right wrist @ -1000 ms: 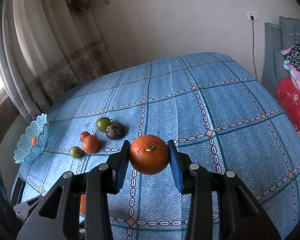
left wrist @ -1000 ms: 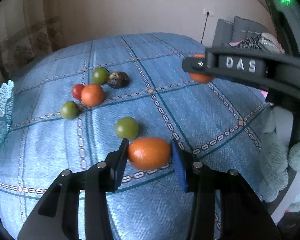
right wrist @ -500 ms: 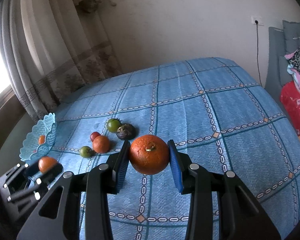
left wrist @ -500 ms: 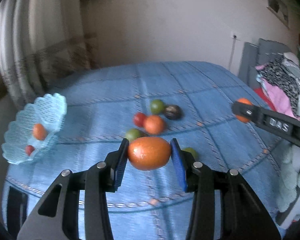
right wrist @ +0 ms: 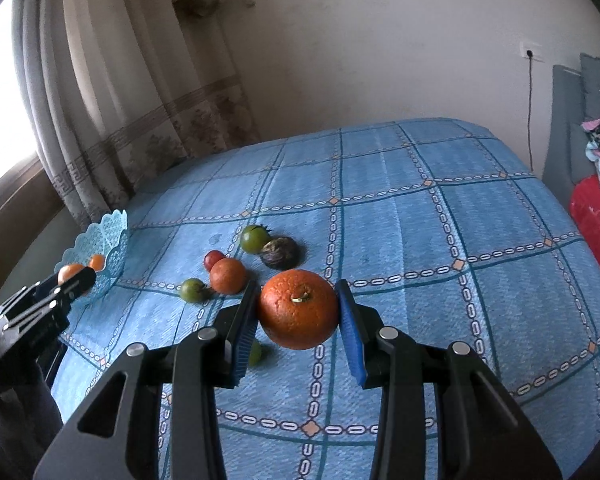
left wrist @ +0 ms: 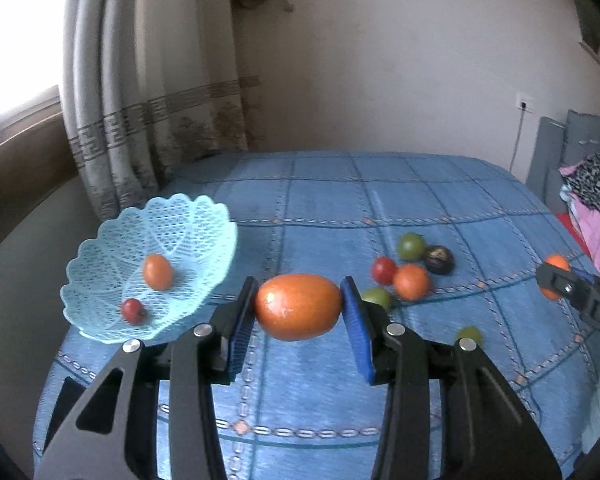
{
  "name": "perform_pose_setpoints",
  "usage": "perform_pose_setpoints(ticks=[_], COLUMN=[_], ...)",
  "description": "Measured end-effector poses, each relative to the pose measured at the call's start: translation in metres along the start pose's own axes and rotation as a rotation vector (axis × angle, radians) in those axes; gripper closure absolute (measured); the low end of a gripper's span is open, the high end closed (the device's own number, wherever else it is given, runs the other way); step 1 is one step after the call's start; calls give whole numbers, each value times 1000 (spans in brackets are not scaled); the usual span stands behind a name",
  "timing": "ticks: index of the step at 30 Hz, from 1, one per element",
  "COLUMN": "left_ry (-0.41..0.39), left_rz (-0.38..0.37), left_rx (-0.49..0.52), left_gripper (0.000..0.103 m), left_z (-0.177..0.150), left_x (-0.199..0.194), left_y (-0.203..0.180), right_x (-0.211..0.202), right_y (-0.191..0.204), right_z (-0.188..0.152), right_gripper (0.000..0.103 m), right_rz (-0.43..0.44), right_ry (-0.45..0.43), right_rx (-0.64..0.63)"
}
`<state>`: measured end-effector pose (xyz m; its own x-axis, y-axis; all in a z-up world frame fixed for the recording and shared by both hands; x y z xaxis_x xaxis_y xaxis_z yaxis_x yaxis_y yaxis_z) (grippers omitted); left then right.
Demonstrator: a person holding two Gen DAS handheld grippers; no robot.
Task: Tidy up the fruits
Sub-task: 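Carry both held oranges toward the blue basket, then open both tools to drop the oranges into the basket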
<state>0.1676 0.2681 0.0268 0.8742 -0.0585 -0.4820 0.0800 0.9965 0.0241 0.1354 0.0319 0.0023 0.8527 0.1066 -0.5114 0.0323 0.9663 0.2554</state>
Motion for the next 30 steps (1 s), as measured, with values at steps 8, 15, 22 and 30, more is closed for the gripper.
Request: perform_pose_setpoints(ticks=[8,15,22,30], left_ry=[-9,-13,-11,20], left_rz=[54,111,149,163], left_rx=[-48,-112,-182,-256], left_gripper=[59,59,59,59], left_z=[4,10,10,1], left_x=[6,11,17,29], left_y=[42,90,132,164], right_x=[5,9,17,34], right_y=[20,57,106,159], right_z=[2,8,10,10], right_gripper=[65,65,65,65], right_rz=[18,53,98,160], right_ry=[7,6,19,36], right_rx=[-22,-76,-142,-188])
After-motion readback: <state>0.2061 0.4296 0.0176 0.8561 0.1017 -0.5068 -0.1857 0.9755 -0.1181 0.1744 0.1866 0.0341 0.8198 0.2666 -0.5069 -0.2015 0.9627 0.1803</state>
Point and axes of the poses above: each gripper's, at about its wrist camera, not at the fingertips, and x roughly the way its jaws point, y to its left, z to its top, the point moved 10 cm from there along x, roughly the way its jaws point, and after that the axes turned 7 degrees about -y, right-handed, at the moved point
